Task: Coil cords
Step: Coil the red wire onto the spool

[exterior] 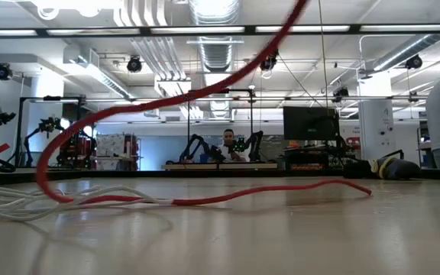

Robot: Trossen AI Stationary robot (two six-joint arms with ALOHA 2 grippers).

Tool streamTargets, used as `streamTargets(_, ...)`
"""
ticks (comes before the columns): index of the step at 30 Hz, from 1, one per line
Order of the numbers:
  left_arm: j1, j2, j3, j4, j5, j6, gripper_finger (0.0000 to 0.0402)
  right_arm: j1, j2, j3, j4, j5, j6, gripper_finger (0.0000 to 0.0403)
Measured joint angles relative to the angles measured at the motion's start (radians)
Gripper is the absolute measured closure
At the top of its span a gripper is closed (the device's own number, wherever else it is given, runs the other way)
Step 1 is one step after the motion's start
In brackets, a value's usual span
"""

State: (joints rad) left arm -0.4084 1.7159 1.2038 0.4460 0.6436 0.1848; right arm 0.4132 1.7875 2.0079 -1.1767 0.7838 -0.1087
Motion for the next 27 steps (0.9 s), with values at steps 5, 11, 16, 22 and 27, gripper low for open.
streamTargets(5,0.001,-0.023,0.006,-0.004,-0.008,0.015,0.0401,0.036,-0.007,0.036,-0.178,-0.129,0.156,0.0403)
streamTargets(11,-0.004,-0.117,-0.04,-0.069,-0.256,0.045,0.0401,0.179,-0.043,-0.102,-0.135,-0.114,0.274,0.0403)
streamTargets(16,-0.008,-0.193,-0.129,0.119,-0.44,0.063,0.0401,0.308,-0.117,-0.332,0.1,0.032,0.391,0.0403)
streamTargets(22,-0.002,-0.183,-0.216,0.296,-0.694,0.045,0.0401,0.379,-0.181,-0.525,0.534,0.182,0.275,0.0403)
streamTargets(27,0.006,-0.159,-0.218,0.311,-0.79,0.049,0.0401,0.36,-0.202,-0.522,0.777,0.187,0.089,0.0393)
